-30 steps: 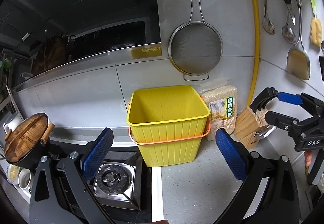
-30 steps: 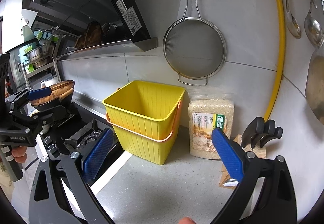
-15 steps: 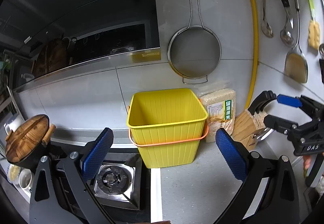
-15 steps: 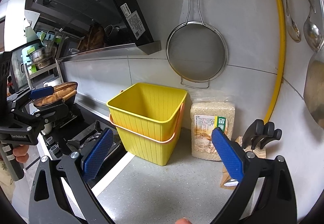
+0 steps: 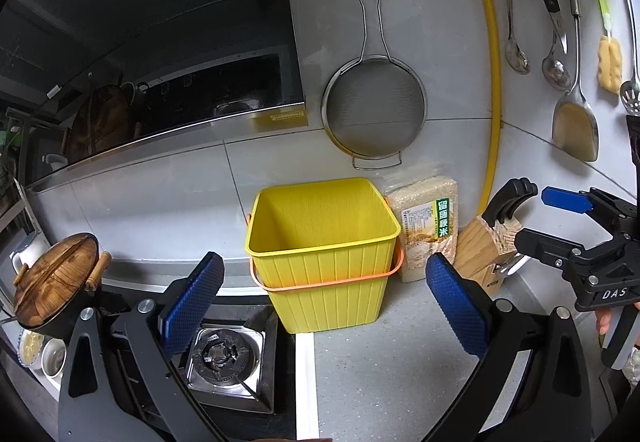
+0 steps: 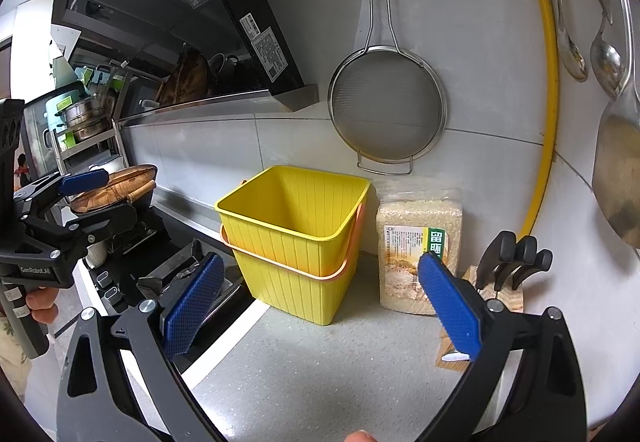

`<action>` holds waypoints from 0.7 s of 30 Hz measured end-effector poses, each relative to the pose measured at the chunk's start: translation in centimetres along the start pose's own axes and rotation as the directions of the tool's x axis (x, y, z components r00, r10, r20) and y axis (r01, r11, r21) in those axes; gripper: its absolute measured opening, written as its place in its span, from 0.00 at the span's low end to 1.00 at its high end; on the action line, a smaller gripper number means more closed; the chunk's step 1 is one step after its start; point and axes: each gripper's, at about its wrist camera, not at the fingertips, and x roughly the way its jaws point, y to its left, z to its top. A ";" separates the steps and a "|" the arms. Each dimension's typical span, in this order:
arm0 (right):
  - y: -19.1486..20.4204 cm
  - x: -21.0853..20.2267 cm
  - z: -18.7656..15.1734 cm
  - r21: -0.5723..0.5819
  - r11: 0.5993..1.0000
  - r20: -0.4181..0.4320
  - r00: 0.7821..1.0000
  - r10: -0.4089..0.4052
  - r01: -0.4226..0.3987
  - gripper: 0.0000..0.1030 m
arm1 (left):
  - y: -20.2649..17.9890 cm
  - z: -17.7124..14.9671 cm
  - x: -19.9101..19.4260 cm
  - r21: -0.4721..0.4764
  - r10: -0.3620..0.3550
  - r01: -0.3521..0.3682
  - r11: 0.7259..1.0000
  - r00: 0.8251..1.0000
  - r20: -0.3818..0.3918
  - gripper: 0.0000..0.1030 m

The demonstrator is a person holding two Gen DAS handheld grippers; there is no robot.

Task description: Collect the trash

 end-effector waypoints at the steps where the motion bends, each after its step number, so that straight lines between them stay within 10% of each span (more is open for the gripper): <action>1: 0.0 -0.1 0.0 0.001 1.000 0.000 1.000 0.001 -0.001 0.92 | -0.1 0.0 0.0 0.000 0.000 0.000 1.000 1.000 0.001 0.96; 21: 0.1 -0.9 -0.6 0.019 1.000 0.002 1.000 0.019 -0.019 0.92 | -0.5 -0.2 -0.9 -0.011 0.023 -0.023 1.000 1.000 -0.012 0.96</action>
